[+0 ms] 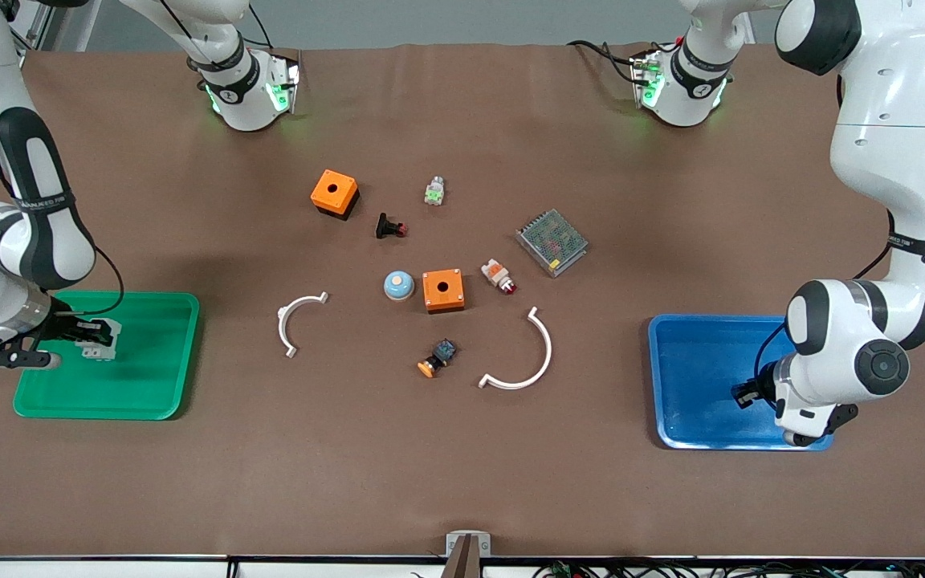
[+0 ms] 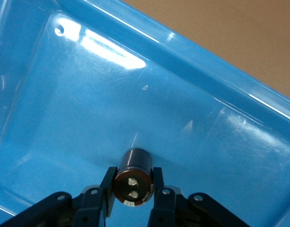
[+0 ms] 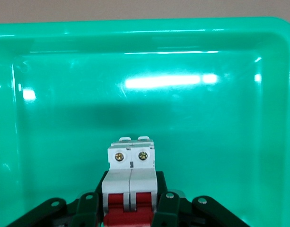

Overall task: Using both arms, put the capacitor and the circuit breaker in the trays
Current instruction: 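Release the capacitor in the blue tray and lift the left gripper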

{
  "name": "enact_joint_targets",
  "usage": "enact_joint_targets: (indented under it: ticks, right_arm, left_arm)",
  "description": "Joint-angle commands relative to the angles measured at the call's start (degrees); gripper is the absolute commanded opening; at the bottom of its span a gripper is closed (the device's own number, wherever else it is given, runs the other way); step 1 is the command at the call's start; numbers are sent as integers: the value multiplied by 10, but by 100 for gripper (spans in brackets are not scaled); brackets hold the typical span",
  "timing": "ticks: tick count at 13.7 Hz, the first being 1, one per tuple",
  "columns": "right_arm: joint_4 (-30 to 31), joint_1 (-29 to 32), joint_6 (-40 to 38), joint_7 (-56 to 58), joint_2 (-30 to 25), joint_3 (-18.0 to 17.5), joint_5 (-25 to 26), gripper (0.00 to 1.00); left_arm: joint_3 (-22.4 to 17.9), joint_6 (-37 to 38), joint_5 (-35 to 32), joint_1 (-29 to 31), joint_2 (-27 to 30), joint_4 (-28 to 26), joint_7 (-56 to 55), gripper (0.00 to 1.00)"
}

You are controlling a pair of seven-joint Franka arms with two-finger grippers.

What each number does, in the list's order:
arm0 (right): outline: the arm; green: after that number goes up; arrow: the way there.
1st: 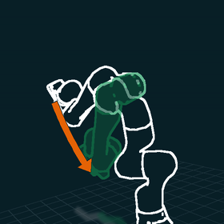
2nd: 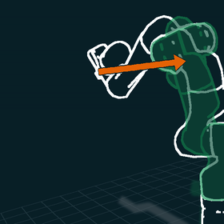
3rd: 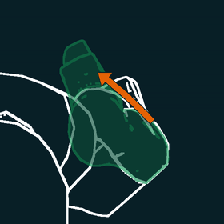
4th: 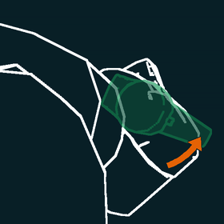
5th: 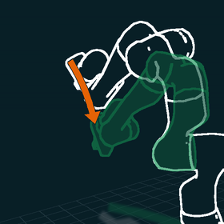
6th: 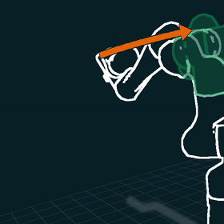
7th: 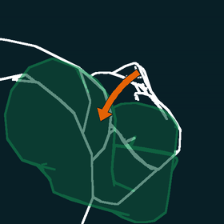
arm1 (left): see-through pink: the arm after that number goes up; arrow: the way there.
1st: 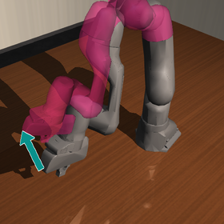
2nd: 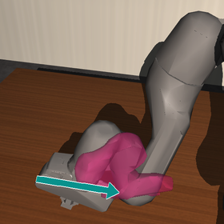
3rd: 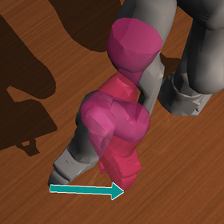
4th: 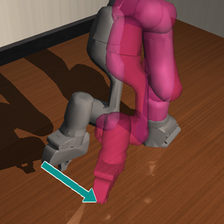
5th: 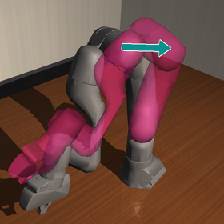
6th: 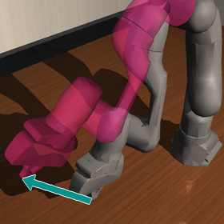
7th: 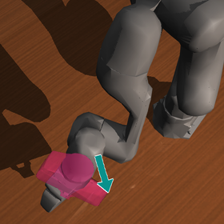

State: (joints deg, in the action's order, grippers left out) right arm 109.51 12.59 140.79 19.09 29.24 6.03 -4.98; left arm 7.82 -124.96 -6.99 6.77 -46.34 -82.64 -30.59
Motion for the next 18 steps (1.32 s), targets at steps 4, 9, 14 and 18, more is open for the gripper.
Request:
enact_joint_targets:
  ticks: [4, 9, 14, 18]
  right_arm:
    - [-29, 5, -1, 11, 21, -8, -27, 1]
    - [-54, 9, -1, 6, 44, -8, -28, 3]
    - [-70, 9, -4, 20, 52, -8, -24, 100]
    - [-111, 4, -76, 30, 35, -7, -20, 100]
  left_arm:
    - [0, -6, -11, -2, 5, -1, 1, 71]
    - [3, 38, -14, 4, 40, -4, 14, 94]
    - [21, 136, 0, 46, 201, -94, 164, 94]
    - [48, 158, 62, 76, 364, -186, 175, 95]
